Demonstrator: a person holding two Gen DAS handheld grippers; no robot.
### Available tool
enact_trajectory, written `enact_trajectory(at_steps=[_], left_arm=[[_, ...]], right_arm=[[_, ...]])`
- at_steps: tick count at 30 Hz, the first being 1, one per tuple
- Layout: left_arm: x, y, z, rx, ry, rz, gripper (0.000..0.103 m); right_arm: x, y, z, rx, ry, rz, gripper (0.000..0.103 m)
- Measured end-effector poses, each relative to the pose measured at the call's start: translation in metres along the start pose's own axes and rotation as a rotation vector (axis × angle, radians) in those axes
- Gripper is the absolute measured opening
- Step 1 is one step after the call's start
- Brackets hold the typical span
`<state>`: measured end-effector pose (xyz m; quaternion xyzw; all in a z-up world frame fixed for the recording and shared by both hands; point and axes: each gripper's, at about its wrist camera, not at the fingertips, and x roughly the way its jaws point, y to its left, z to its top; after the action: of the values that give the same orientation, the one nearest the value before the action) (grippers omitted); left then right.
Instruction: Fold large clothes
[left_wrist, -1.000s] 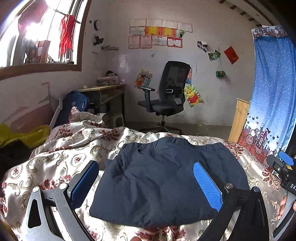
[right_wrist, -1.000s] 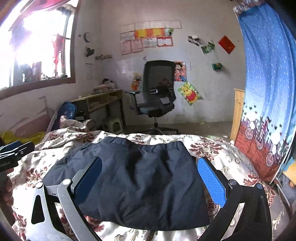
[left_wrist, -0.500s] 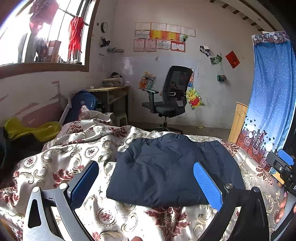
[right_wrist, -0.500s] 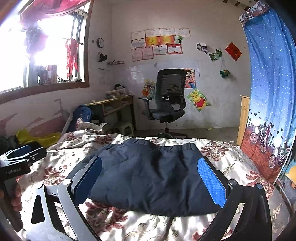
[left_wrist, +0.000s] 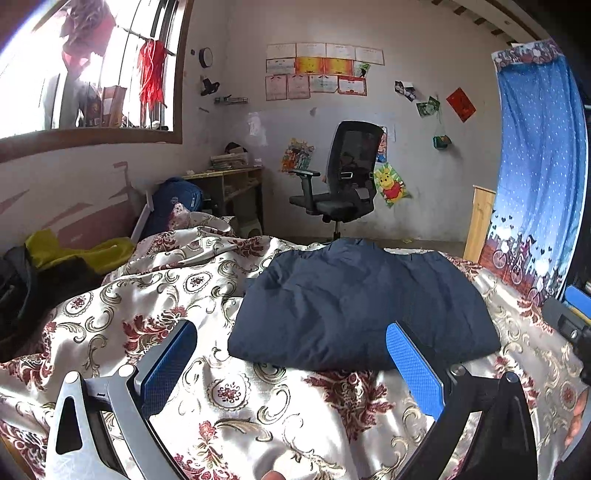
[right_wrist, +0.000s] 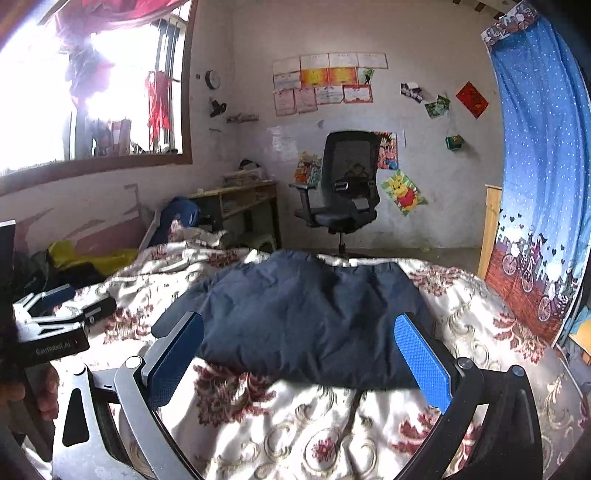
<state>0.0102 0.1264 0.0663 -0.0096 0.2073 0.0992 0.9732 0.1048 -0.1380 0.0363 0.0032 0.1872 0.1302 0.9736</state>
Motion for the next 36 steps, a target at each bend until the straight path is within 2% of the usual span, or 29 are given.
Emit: enact_trajectory(at_steps=[6, 18, 36], left_arm=[[-0.004, -0.002, -0.014, 0.019, -0.005, -0.018, 0.103], [-0.007, -0.013, -0.03, 0.063, 0.03, -0.038, 0.103], [-0.008, -0.01, -0.03, 0.037, 0.037, -0.046, 0.103]], right_arm=[[0.008, -0.002, -0.022, 0.006, 0.089, -0.006, 0.102], [0.009, -0.001, -0.026, -0.002, 0.107, -0.014, 0.102], [0.009, -0.001, -0.027, 0.012, 0.11, -0.023, 0.102]])
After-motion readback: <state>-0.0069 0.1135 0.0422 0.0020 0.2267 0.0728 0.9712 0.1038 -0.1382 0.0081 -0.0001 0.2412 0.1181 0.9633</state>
